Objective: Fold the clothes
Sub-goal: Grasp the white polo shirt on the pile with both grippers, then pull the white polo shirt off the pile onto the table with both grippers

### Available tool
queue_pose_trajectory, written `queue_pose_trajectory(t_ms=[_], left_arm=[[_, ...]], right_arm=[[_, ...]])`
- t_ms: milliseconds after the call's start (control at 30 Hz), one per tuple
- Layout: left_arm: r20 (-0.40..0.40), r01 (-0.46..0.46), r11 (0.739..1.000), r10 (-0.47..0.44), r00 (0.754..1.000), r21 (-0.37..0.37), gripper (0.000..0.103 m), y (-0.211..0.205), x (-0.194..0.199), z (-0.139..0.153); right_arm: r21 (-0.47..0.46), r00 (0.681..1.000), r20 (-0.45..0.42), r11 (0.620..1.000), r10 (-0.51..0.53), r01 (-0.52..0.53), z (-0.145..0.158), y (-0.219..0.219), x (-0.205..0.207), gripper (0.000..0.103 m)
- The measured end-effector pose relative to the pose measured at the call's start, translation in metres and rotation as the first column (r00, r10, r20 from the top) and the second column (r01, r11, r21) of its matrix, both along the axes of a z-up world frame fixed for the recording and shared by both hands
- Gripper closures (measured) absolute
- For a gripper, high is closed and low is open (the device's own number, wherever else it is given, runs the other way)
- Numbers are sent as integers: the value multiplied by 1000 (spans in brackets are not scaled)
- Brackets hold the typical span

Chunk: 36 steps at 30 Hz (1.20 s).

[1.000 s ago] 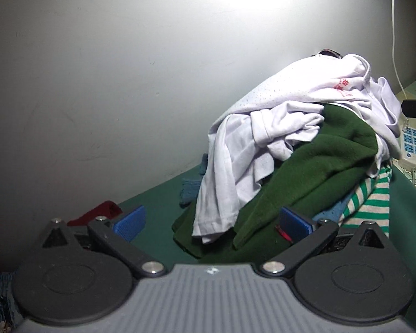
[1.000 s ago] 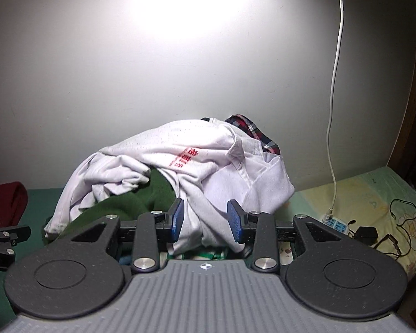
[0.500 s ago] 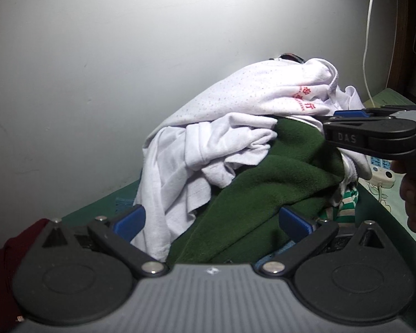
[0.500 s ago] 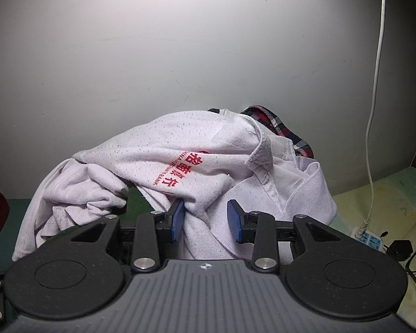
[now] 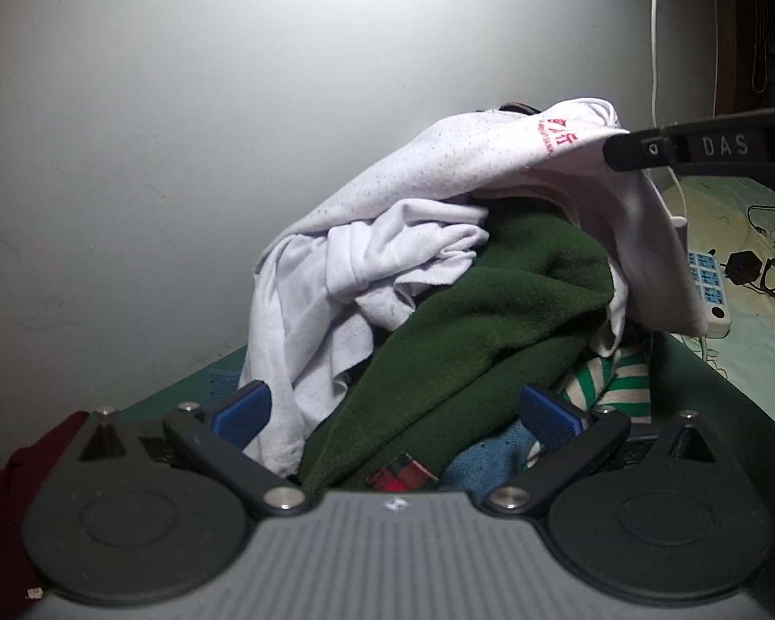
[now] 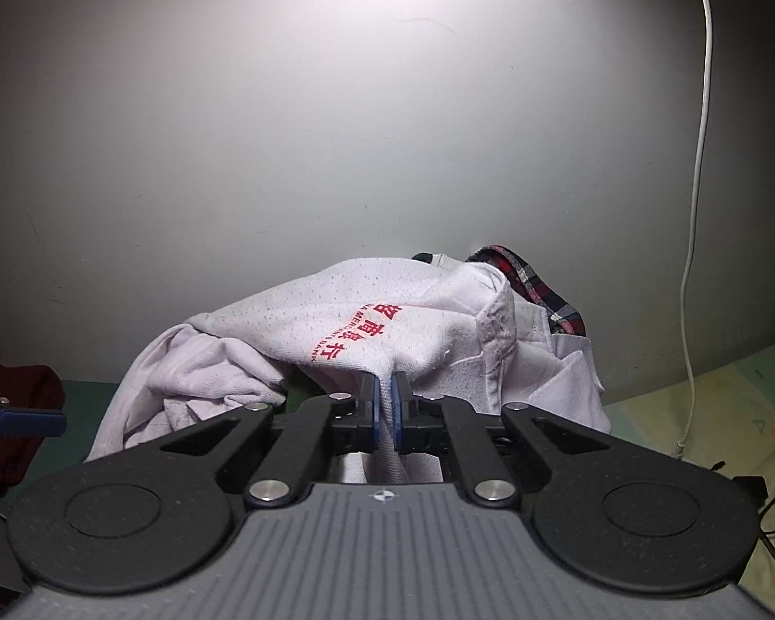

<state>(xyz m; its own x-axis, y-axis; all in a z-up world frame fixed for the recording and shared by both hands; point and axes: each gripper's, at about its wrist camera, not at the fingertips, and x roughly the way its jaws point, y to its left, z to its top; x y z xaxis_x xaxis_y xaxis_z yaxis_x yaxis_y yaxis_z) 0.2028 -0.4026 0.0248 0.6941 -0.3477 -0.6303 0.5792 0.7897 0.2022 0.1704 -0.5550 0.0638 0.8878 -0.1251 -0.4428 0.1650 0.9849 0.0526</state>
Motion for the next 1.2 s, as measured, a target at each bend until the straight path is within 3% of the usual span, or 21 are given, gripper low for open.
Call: queue_pose_trajectory(t_ms=[200,400,600,767,833,900,967,1033,1100,1200], left_arm=[[34,54,998,-54,998,8,1,16,-47,5],[-11,162,987,-162,987,-25,1,41,-113,-8],[-28,285,958,-286,958,-25,1,58,-194,-33],[21,283,959,-283,959,33,1,66,-226,-57],[37,262,965,-263,964,21,2,75,-234,-57],[52,241,971,-241,969,7,9,84,-243,-57],[32,232,973,-231,972,-11,28,95,-252,-55],[8,225,973,-225,974,-49,35,110,-263,-52],[2,210,976,-210,978,-61,36,121,-273,-52],[-25,179,982,-180,983,-61,55,134,-282,-59]], right_arm=[[-13,996,-27,996,84,-85,21,28,-43,99],[-10,976,-106,982,188,-190,23,59,-89,99],[-7,940,-191,957,284,-291,12,97,-130,99],[46,898,-227,925,376,-376,8,128,-164,99],[60,877,-236,907,418,-416,11,142,-179,99],[65,871,-237,902,430,-428,12,147,-188,99],[64,876,-233,906,422,-419,10,146,-192,99],[63,881,-228,909,414,-411,8,145,-197,99],[62,886,-224,913,406,-403,6,143,-201,99],[60,893,-218,919,393,-390,4,141,-207,93]])
